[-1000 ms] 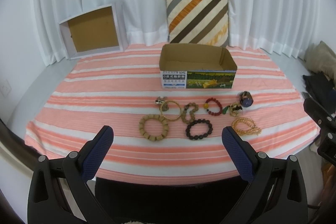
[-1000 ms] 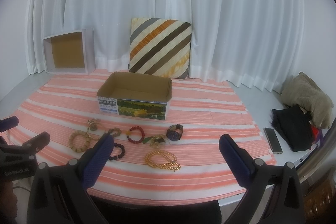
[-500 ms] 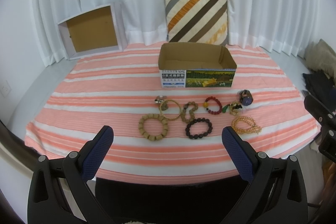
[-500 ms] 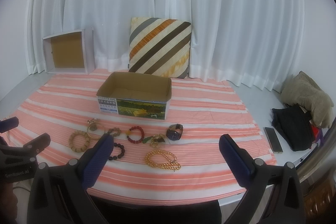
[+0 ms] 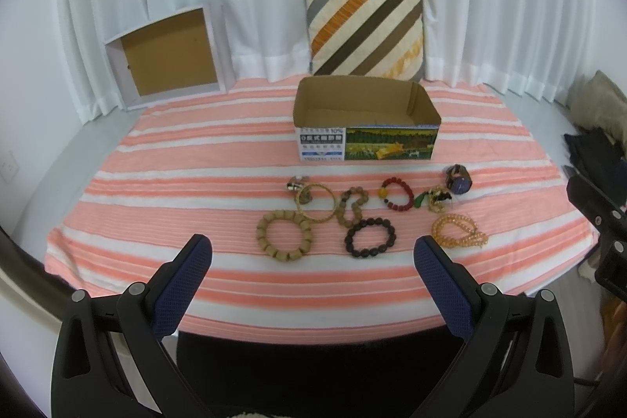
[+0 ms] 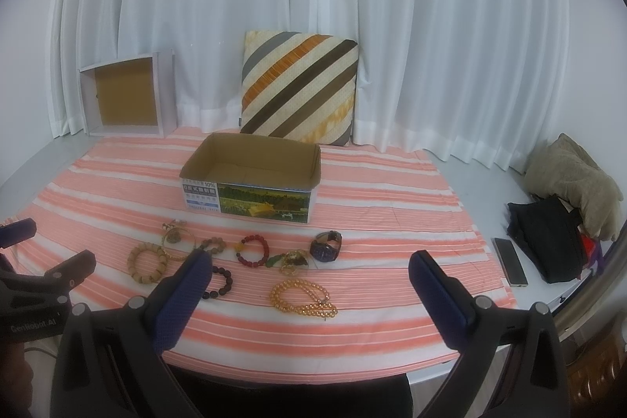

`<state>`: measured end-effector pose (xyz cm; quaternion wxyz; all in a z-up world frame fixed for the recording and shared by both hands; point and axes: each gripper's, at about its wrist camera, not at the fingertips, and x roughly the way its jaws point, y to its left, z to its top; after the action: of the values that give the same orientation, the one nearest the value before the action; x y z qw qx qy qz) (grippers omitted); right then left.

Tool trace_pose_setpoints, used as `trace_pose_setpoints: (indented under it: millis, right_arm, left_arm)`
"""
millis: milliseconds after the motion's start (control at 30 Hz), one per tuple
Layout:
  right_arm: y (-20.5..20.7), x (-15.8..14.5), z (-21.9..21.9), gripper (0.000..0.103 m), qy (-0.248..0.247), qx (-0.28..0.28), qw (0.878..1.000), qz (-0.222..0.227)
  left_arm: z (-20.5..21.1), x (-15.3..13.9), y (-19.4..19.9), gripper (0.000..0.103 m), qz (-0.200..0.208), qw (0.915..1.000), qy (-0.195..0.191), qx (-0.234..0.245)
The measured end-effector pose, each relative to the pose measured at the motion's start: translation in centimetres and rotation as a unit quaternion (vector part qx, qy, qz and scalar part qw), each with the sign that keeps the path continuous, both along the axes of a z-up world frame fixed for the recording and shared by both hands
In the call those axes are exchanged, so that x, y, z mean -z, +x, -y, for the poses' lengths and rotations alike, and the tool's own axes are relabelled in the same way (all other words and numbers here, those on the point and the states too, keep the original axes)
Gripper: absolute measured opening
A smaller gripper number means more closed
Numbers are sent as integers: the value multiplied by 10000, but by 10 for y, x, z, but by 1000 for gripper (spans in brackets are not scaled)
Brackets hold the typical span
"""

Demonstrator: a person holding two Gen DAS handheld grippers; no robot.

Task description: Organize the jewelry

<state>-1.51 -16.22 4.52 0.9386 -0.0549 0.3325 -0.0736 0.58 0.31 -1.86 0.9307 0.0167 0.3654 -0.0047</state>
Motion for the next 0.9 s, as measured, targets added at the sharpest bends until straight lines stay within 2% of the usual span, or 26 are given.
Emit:
trace_pose_setpoints:
  millis: [900]
  right_arm:
    - [2, 4, 3, 102, 4, 31, 10000, -58]
  left_arm:
    - [-1, 3, 9, 103, -72, 9999, 18, -68]
